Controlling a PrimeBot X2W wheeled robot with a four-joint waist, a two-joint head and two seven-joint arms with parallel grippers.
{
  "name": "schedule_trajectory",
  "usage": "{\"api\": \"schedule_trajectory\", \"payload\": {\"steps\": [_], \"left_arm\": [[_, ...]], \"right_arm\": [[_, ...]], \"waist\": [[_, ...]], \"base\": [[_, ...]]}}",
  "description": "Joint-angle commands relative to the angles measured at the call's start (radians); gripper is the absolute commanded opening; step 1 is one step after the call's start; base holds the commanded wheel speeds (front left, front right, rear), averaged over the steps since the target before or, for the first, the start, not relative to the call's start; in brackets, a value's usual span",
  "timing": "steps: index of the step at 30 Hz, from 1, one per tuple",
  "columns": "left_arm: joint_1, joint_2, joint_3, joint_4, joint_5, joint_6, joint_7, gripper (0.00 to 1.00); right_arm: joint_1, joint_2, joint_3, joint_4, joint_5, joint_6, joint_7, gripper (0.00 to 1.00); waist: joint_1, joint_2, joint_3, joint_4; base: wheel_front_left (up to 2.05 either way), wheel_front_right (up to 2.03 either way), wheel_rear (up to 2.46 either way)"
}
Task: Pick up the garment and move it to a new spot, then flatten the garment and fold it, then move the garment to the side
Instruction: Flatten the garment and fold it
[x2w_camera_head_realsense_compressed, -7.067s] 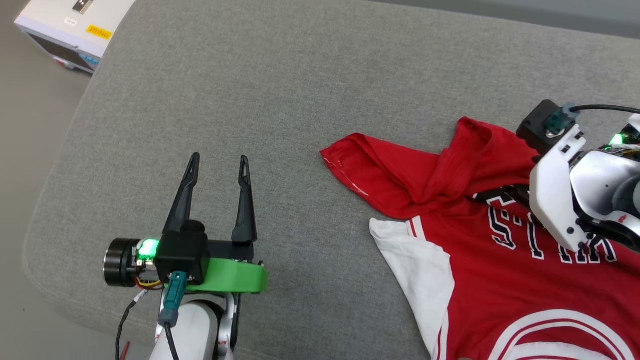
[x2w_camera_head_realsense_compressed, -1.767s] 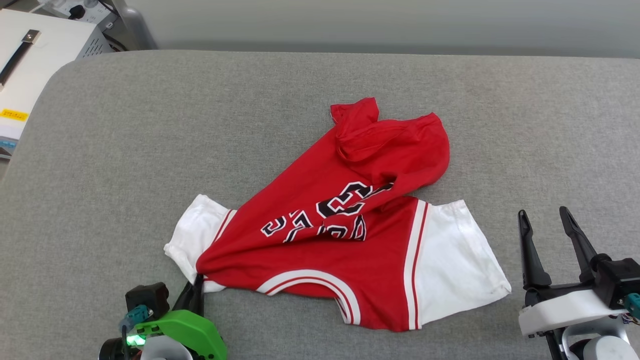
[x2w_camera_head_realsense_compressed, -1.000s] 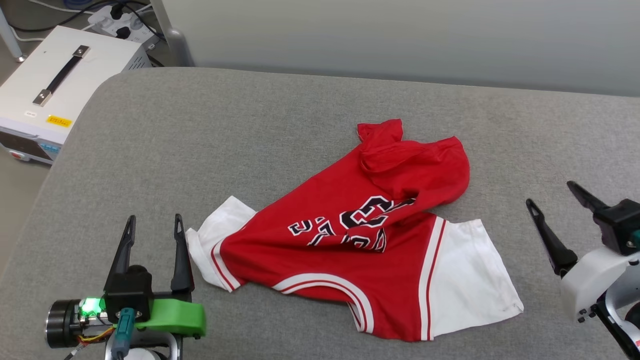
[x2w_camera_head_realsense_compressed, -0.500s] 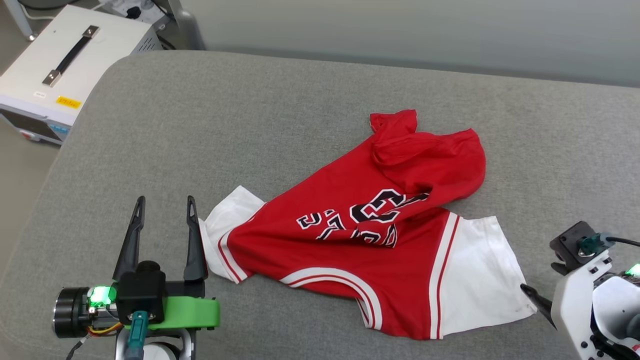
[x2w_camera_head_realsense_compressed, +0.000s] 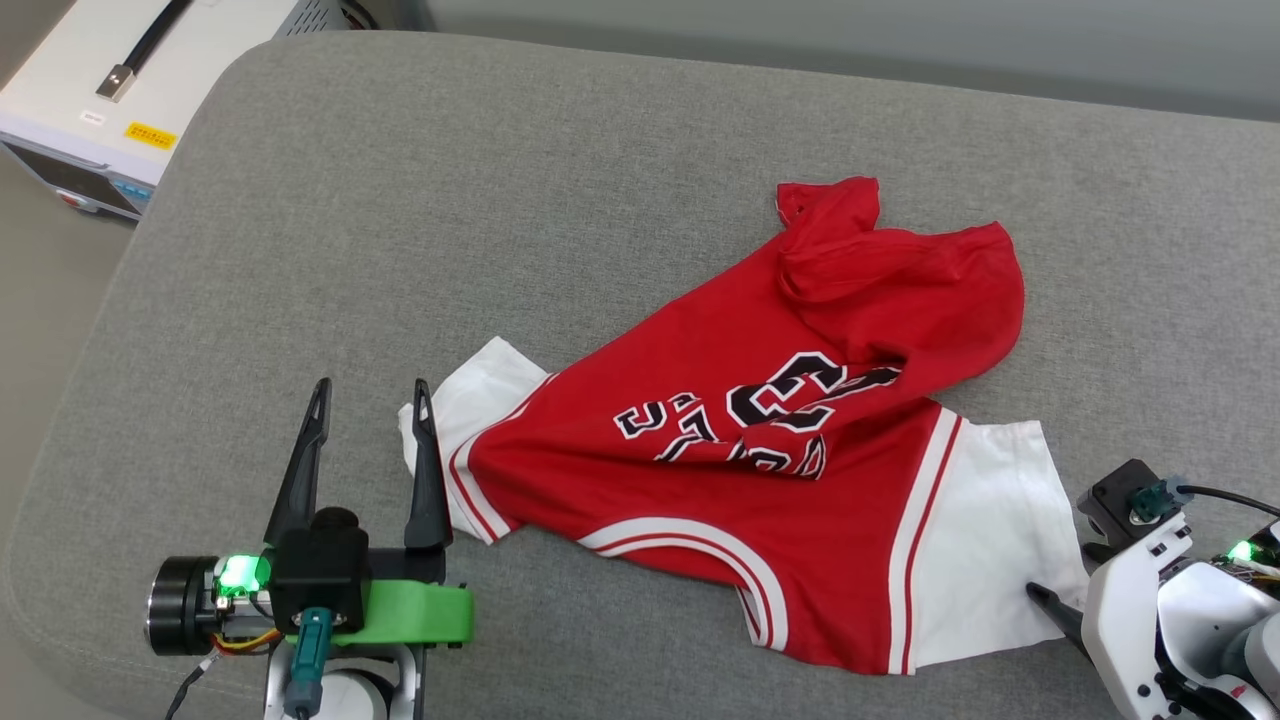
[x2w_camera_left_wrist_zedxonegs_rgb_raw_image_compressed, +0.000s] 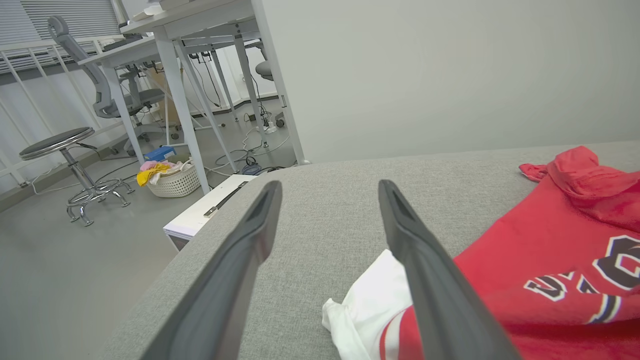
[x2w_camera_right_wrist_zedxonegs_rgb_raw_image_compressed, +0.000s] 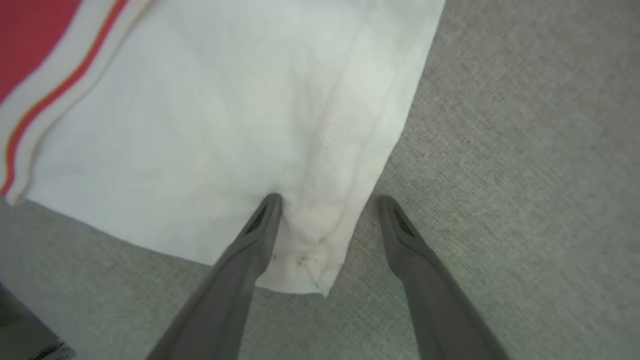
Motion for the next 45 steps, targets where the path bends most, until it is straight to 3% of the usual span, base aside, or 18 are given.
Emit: {"api": "schedule_trajectory", "payload": {"steps": [1, 2, 4, 11, 20, 30, 36, 37, 38, 39, 42, 43, 45], "left_arm": [[-0.018, -0.006, 0.004, 0.004, 0.014, -0.003, 0.001, 1.00], [-0.016, -0.007, 0.007, 0.007, 0.015, -0.004, 0.001, 1.00], [-0.011, -0.008, 0.012, 0.012, 0.017, -0.005, 0.001, 1.00], [0.018, -0.009, 0.027, 0.043, 0.020, -0.013, 0.001, 1.00], [0.058, -0.020, 0.033, 0.071, 0.021, -0.021, 0.001, 1.00], [0.071, -0.025, 0.036, 0.102, 0.024, -0.041, 0.001, 1.00], [0.073, -0.022, 0.045, 0.125, 0.022, -0.053, 0.001, 1.00], [0.074, -0.021, 0.046, 0.128, 0.021, -0.055, 0.001, 1.00], [0.074, -0.020, 0.048, 0.131, 0.018, -0.060, 0.001, 1.00], [0.072, -0.017, 0.050, 0.134, 0.016, -0.065, 0.001, 1.00], [0.053, -0.001, 0.053, 0.133, 0.012, -0.094, 0.001, 1.00], [0.016, 0.023, 0.057, 0.132, 0.002, -0.137, 0.001, 1.00], [-0.020, 0.047, 0.056, 0.139, -0.006, -0.176, 0.001, 1.00]], "right_arm": [[0.022, 0.041, 0.058, 0.056, 0.017, 0.001, 0.000, 1.00], [0.019, 0.045, 0.070, 0.065, 0.028, 0.001, -0.012, 0.42], [0.004, 0.047, 0.069, 0.075, 0.036, 0.001, -0.050, 0.00], [-0.028, 0.040, -0.062, 0.051, 0.009, 0.001, -0.201, 0.00], [0.145, 0.076, -0.295, -0.026, 0.014, 0.001, -0.180, 0.00], [0.290, 0.142, -0.474, 0.153, 0.028, 0.001, -0.172, 0.00], [0.295, 0.174, -0.472, 0.244, 0.023, 0.001, -0.206, 0.00], [0.291, 0.178, -0.473, 0.249, 0.019, 0.001, -0.222, 0.03], [0.284, 0.184, -0.476, 0.252, 0.015, 0.001, -0.244, 0.57], [0.277, 0.187, -0.477, 0.250, 0.006, 0.001, -0.267, 1.00], [0.255, 0.201, -0.503, 0.225, -0.043, 0.001, -0.371, 1.00], [0.239, 0.226, -0.543, 0.179, -0.087, 0.001, -0.462, 1.00], [0.232, 0.248, -0.571, 0.141, -0.123, 0.001, -0.510, 1.00]], "waist": [[0.0001, 0.0000, 0.003, 0.002], [0.0001, 0.0000, 0.000, -0.002], [0.0001, 0.0000, -0.008, -0.009], [0.0001, 0.0000, -0.073, -0.046], [0.0001, 0.0000, -0.124, -0.073], [0.0001, 0.0000, -0.138, -0.075], [0.0001, 0.0000, -0.149, -0.074], [0.0001, 0.0000, -0.152, -0.075], [0.0001, 0.0000, -0.155, -0.078], [0.0001, 0.0000, -0.158, -0.079], [0.0001, 0.0000, -0.164, -0.082], [0.0001, 0.0000, -0.170, -0.084], [0.0001, 0.0000, -0.172, -0.087]], "base": [[0.00, 0.00, 0.00], [0.00, 0.00, 0.00], [0.00, 0.00, 0.00], [0.00, 0.00, 0.00], [0.00, 0.00, 0.00], [0.00, 0.00, 0.00], [0.00, 0.00, 0.00], [0.00, 0.00, 0.00], [0.00, 0.00, 0.00], [0.00, 0.00, 0.00], [0.00, 0.00, 0.00], [0.00, 0.00, 0.00], [0.00, 0.00, 0.00]]}}
